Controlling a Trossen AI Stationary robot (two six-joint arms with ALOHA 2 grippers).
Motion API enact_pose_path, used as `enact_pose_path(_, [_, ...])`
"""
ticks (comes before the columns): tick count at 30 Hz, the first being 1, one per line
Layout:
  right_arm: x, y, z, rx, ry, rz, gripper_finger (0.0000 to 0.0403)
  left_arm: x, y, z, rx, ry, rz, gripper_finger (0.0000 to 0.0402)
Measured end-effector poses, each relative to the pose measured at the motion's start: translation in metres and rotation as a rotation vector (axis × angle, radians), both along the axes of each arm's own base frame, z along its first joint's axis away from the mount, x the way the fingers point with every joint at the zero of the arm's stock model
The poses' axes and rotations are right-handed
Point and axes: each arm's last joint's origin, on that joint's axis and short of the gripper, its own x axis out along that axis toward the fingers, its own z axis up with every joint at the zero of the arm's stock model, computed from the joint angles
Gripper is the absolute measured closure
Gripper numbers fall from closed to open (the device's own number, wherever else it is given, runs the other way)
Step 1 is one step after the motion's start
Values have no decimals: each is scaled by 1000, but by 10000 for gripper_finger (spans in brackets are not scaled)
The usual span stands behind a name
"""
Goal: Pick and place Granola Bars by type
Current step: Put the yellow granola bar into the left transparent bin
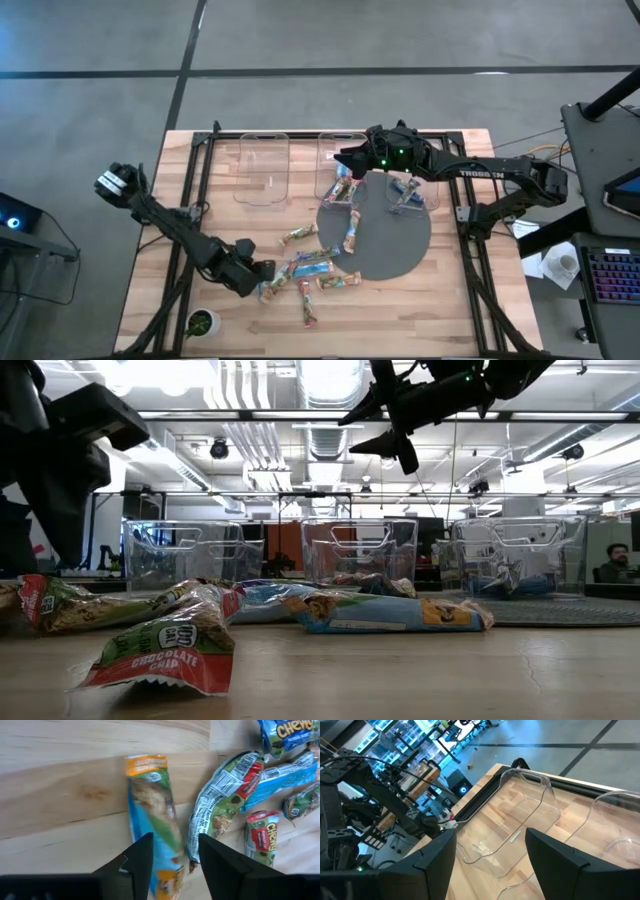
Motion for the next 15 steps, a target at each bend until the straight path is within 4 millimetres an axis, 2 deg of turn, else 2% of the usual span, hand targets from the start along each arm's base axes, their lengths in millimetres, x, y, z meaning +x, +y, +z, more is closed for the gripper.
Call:
enact_pose_path(10, [0, 0, 0, -14, 5, 7, 174, -2, 1, -3, 13, 33, -12, 181])
enact_pose_path(15, [0, 0, 0, -27, 10, 9, 174, -2, 0, -11, 25, 76, -24, 170])
